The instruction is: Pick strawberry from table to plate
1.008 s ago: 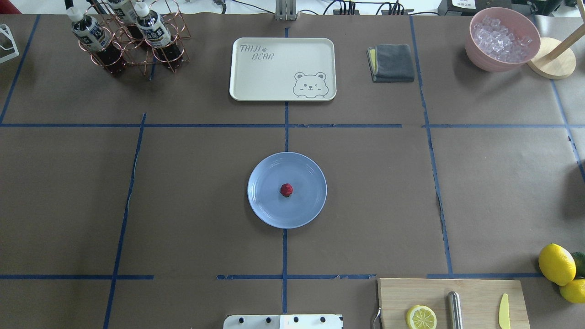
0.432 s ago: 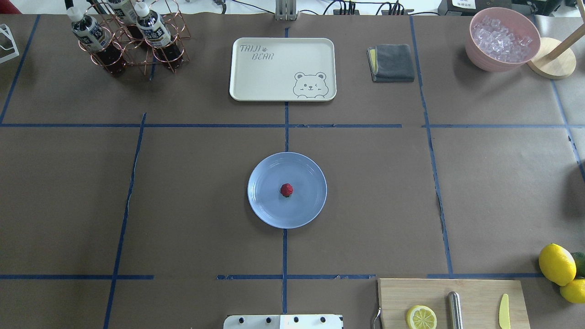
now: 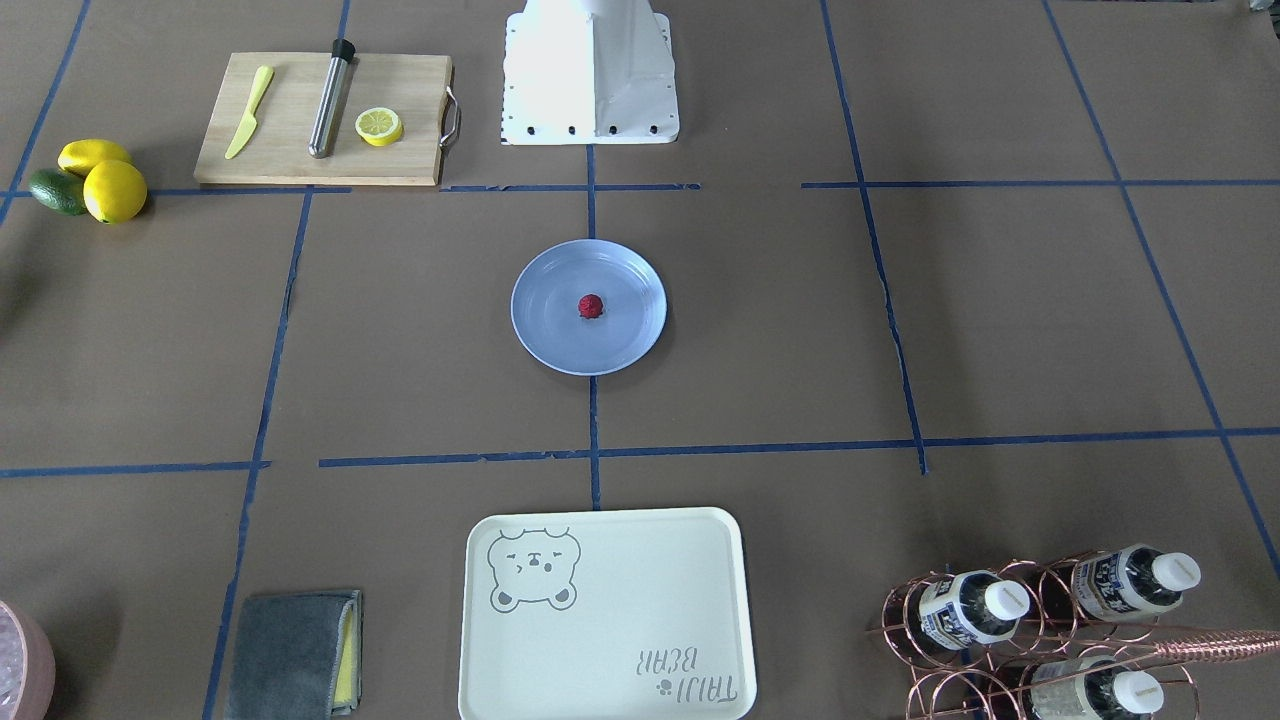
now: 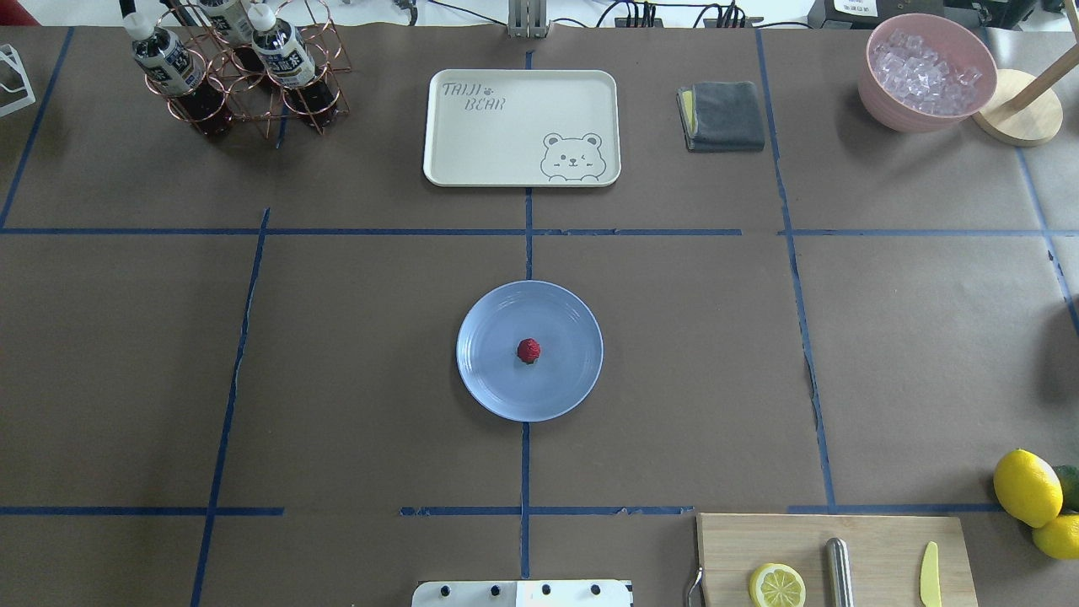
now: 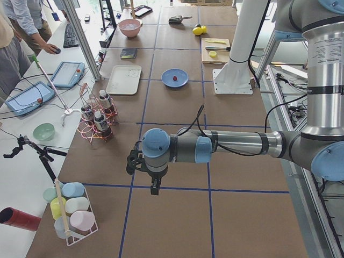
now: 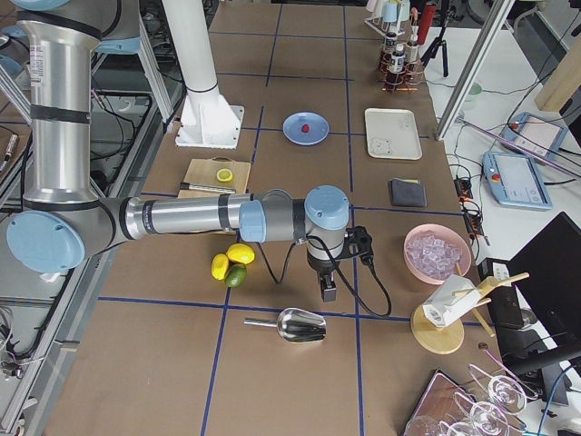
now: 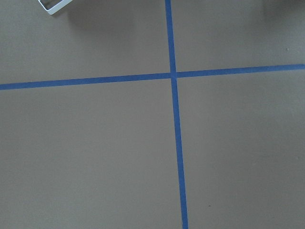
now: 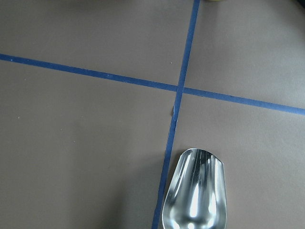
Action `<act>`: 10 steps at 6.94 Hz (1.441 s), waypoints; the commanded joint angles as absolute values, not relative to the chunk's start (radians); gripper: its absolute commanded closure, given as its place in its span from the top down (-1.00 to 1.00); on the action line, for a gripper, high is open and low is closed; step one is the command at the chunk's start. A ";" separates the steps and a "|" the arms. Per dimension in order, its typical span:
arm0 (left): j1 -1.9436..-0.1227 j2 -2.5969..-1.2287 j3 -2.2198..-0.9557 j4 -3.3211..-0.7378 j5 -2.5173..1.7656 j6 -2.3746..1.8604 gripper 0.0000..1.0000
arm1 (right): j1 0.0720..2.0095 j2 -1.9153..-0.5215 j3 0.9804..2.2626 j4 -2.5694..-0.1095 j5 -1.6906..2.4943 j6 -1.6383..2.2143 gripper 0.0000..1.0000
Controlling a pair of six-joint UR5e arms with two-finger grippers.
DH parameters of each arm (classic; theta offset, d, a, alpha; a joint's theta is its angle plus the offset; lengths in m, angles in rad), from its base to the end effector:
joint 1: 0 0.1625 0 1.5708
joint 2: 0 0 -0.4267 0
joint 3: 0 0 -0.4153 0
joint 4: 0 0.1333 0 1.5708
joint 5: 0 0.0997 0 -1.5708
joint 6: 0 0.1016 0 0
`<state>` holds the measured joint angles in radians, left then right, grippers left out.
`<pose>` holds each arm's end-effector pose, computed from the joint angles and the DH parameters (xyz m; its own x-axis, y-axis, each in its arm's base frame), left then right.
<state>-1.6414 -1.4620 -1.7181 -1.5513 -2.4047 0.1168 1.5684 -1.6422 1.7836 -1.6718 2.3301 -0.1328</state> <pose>-0.0910 -0.4644 0.6371 0.6750 0.0831 -0.7332 -0.0082 0.9944 0.1052 0.0622 -0.4835 0.5992 0.7185 -0.1616 0.6764 0.0984 0.9865 0.1311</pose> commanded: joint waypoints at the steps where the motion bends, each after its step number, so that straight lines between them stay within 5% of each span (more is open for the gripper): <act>1: -1.641 -1.463 -1.720 -1.562 -2.407 0.117 1.00 | 1.569 -1.637 1.781 -1.687 2.289 -0.135 1.00; 10: -1.641 -1.480 -1.720 -1.565 -2.399 0.117 1.00 | 1.569 -1.710 1.833 -1.684 2.292 -0.140 1.00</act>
<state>-1.6414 -1.4748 -1.7202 -1.5647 -2.3999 0.1166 1.5693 -1.7127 1.8293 -1.6845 2.2945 -0.1413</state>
